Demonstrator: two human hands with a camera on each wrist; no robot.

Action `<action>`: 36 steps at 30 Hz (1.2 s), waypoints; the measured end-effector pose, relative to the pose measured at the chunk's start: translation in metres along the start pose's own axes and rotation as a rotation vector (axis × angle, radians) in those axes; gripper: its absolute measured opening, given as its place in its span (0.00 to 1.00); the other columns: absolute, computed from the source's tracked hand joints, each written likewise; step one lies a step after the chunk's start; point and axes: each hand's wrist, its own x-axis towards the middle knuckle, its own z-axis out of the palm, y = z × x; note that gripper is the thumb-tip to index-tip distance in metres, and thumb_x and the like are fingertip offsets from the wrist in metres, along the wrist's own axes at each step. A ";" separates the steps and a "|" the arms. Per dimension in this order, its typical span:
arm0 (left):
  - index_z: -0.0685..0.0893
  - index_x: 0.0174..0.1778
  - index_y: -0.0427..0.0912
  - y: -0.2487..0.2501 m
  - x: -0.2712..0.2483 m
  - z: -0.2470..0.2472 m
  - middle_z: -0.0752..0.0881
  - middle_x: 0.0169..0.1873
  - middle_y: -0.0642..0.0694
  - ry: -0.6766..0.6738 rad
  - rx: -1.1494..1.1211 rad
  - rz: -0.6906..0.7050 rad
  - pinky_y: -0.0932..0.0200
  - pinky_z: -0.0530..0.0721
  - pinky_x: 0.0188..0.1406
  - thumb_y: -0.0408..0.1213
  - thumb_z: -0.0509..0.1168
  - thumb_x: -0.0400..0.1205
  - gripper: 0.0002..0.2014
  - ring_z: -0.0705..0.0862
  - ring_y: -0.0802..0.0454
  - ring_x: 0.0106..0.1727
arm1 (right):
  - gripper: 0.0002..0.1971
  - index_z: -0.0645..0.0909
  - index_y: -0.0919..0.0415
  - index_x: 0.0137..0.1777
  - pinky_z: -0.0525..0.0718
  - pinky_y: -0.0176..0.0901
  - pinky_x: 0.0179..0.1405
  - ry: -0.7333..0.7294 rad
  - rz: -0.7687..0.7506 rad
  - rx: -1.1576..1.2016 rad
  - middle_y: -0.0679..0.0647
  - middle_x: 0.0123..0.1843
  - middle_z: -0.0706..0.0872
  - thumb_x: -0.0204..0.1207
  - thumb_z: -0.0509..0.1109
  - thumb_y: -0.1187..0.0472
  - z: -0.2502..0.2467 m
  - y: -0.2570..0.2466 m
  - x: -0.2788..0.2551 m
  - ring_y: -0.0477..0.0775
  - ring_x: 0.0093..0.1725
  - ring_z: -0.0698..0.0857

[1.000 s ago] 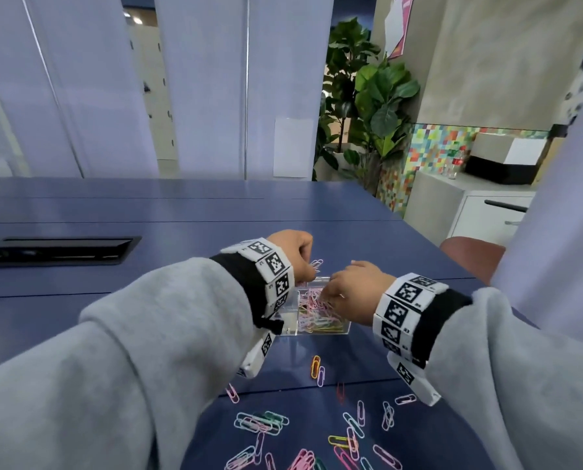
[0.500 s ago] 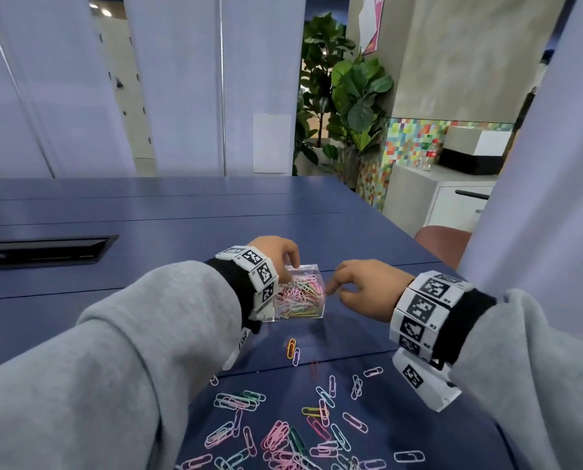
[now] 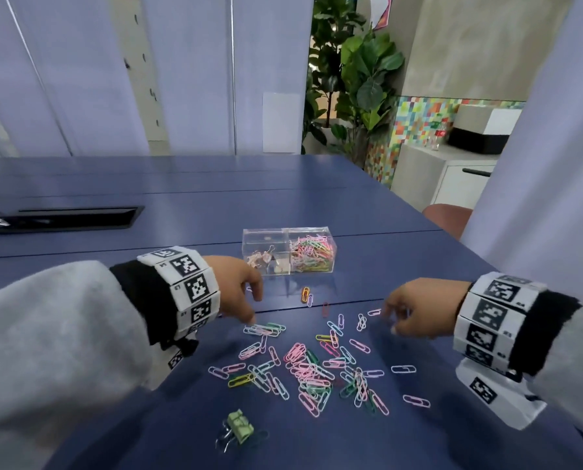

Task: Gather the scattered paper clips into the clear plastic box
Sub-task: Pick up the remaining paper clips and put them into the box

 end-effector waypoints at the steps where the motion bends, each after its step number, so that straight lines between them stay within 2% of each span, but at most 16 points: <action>1: 0.81 0.61 0.50 -0.004 -0.005 0.004 0.86 0.47 0.47 -0.019 0.017 -0.032 0.70 0.75 0.28 0.45 0.74 0.73 0.20 0.76 0.62 0.24 | 0.18 0.78 0.49 0.65 0.73 0.31 0.34 -0.007 0.014 -0.004 0.42 0.39 0.79 0.74 0.65 0.56 0.006 0.000 -0.005 0.43 0.35 0.76; 3: 0.79 0.62 0.52 -0.012 -0.013 0.011 0.89 0.50 0.44 -0.071 0.026 -0.093 0.68 0.77 0.29 0.46 0.75 0.70 0.24 0.78 0.59 0.24 | 0.18 0.76 0.47 0.62 0.73 0.32 0.32 -0.029 0.043 -0.018 0.42 0.34 0.75 0.71 0.67 0.57 0.017 0.002 -0.013 0.44 0.33 0.76; 5: 0.76 0.64 0.54 -0.016 -0.018 0.017 0.90 0.51 0.43 -0.131 0.019 -0.135 0.66 0.79 0.30 0.46 0.77 0.68 0.29 0.82 0.54 0.26 | 0.18 0.71 0.44 0.55 0.80 0.37 0.37 -0.069 0.059 0.020 0.45 0.36 0.81 0.66 0.71 0.56 0.030 0.003 -0.020 0.44 0.32 0.80; 6: 0.74 0.64 0.54 -0.016 -0.020 0.019 0.90 0.52 0.42 -0.159 0.023 -0.144 0.66 0.80 0.30 0.46 0.77 0.67 0.30 0.83 0.51 0.28 | 0.20 0.68 0.43 0.53 0.84 0.42 0.41 -0.095 0.063 0.052 0.47 0.39 0.84 0.64 0.72 0.55 0.034 0.003 -0.023 0.47 0.35 0.85; 8: 0.73 0.61 0.55 -0.015 -0.025 0.026 0.90 0.51 0.41 -0.203 0.046 -0.152 0.66 0.80 0.32 0.46 0.78 0.66 0.30 0.84 0.48 0.32 | 0.23 0.67 0.44 0.53 0.86 0.47 0.43 -0.147 0.065 0.112 0.47 0.40 0.84 0.62 0.74 0.56 0.041 0.000 -0.028 0.56 0.41 0.88; 10: 0.72 0.56 0.55 -0.012 -0.027 0.034 0.91 0.50 0.41 -0.224 0.064 -0.153 0.64 0.81 0.35 0.46 0.78 0.65 0.27 0.84 0.48 0.31 | 0.23 0.66 0.45 0.53 0.85 0.48 0.41 -0.152 0.054 0.142 0.45 0.37 0.80 0.63 0.74 0.58 0.046 -0.005 -0.030 0.58 0.39 0.87; 13: 0.72 0.50 0.55 -0.010 -0.026 0.044 0.90 0.42 0.46 -0.193 0.102 -0.154 0.64 0.78 0.32 0.42 0.76 0.67 0.22 0.81 0.52 0.26 | 0.20 0.67 0.46 0.52 0.85 0.47 0.40 -0.102 0.051 0.175 0.44 0.35 0.81 0.64 0.70 0.62 0.051 -0.014 -0.027 0.57 0.39 0.88; 17: 0.74 0.43 0.54 -0.006 -0.021 0.046 0.87 0.36 0.48 -0.143 0.020 -0.128 0.65 0.78 0.28 0.37 0.75 0.69 0.16 0.81 0.53 0.26 | 0.17 0.70 0.47 0.50 0.83 0.39 0.37 -0.080 0.003 0.247 0.44 0.35 0.83 0.67 0.68 0.66 0.049 -0.031 -0.018 0.44 0.24 0.83; 19: 0.74 0.37 0.53 -0.001 -0.019 0.047 0.85 0.32 0.50 -0.113 -0.018 -0.104 0.66 0.76 0.26 0.36 0.75 0.70 0.14 0.81 0.53 0.28 | 0.15 0.69 0.45 0.44 0.80 0.36 0.34 -0.054 -0.044 0.249 0.44 0.34 0.82 0.68 0.68 0.66 0.047 -0.041 -0.012 0.44 0.25 0.83; 21: 0.74 0.34 0.53 0.003 -0.016 0.049 0.85 0.34 0.51 -0.073 -0.029 -0.067 0.65 0.75 0.28 0.36 0.75 0.70 0.14 0.83 0.51 0.33 | 0.14 0.70 0.45 0.41 0.80 0.37 0.36 -0.034 -0.089 0.236 0.43 0.33 0.81 0.69 0.68 0.65 0.045 -0.052 -0.006 0.50 0.31 0.85; 22: 0.75 0.35 0.54 0.006 -0.015 0.048 0.86 0.35 0.50 -0.052 -0.026 -0.048 0.65 0.77 0.32 0.37 0.75 0.70 0.13 0.83 0.51 0.36 | 0.13 0.72 0.45 0.43 0.80 0.39 0.39 -0.024 -0.105 0.224 0.43 0.34 0.81 0.70 0.68 0.65 0.043 -0.057 -0.005 0.52 0.35 0.85; 24: 0.79 0.44 0.55 0.012 -0.015 0.046 0.84 0.37 0.52 -0.003 -0.026 -0.011 0.62 0.79 0.42 0.38 0.74 0.71 0.12 0.82 0.50 0.39 | 0.11 0.76 0.49 0.53 0.79 0.40 0.46 0.012 -0.128 0.191 0.44 0.40 0.82 0.72 0.69 0.60 0.036 -0.064 -0.005 0.51 0.41 0.84; 26: 0.78 0.58 0.51 0.016 -0.016 0.042 0.83 0.45 0.51 0.027 -0.025 0.002 0.59 0.79 0.50 0.42 0.75 0.70 0.21 0.81 0.50 0.45 | 0.18 0.74 0.50 0.61 0.76 0.40 0.52 0.044 -0.161 0.175 0.44 0.47 0.79 0.73 0.70 0.50 0.028 -0.067 -0.008 0.49 0.46 0.79; 29: 0.71 0.69 0.54 0.019 -0.017 0.037 0.77 0.64 0.47 -0.007 0.064 0.004 0.54 0.77 0.63 0.48 0.78 0.67 0.35 0.80 0.46 0.62 | 0.33 0.67 0.37 0.70 0.76 0.47 0.66 -0.019 -0.212 0.125 0.44 0.59 0.71 0.65 0.74 0.41 0.024 -0.069 -0.015 0.51 0.59 0.78; 32: 0.70 0.71 0.56 0.022 -0.017 0.039 0.74 0.68 0.47 -0.076 0.133 0.003 0.56 0.76 0.61 0.48 0.78 0.66 0.38 0.78 0.46 0.67 | 0.37 0.65 0.32 0.71 0.76 0.53 0.68 -0.063 -0.249 0.024 0.48 0.67 0.71 0.62 0.77 0.42 0.031 -0.077 -0.017 0.55 0.66 0.77; 36: 0.76 0.65 0.54 0.028 -0.015 0.043 0.80 0.62 0.47 -0.082 0.121 0.030 0.56 0.78 0.56 0.47 0.78 0.67 0.30 0.81 0.47 0.60 | 0.26 0.74 0.41 0.66 0.77 0.46 0.58 -0.040 -0.284 0.012 0.53 0.63 0.73 0.68 0.75 0.55 0.032 -0.086 -0.013 0.57 0.60 0.78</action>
